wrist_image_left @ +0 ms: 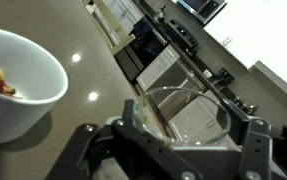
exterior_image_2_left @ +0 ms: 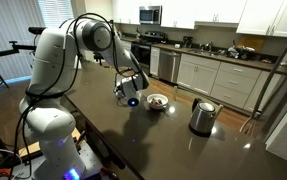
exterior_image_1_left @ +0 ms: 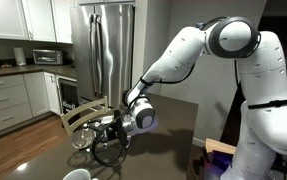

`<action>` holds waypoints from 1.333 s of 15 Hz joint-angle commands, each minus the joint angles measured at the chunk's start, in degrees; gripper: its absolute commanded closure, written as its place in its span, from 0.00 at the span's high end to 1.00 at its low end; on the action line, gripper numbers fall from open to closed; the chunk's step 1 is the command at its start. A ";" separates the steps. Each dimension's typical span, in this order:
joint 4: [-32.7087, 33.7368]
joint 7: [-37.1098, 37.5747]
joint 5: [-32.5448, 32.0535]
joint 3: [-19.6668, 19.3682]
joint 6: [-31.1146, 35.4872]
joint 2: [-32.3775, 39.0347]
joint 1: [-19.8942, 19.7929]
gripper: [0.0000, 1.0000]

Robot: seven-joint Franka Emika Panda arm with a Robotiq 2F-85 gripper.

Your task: Pour the contents of the glass cup into the bowl

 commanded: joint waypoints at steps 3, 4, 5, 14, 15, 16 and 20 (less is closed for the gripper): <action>-3.11 -0.28 6.42 1.15 -5.52 -1.01 -0.75 0.59; -3.37 0.35 6.85 1.19 -6.08 -0.78 -0.88 0.59; -3.62 0.77 7.22 1.18 -6.63 -0.62 -1.00 0.59; -3.63 1.42 6.10 0.76 -6.91 0.04 -0.39 0.84; -3.63 1.44 6.10 0.76 -6.91 0.04 -0.39 0.84; -3.63 1.45 6.10 0.76 -6.91 0.04 -0.39 0.59; -3.38 2.58 7.32 1.15 -7.85 1.42 -0.68 0.59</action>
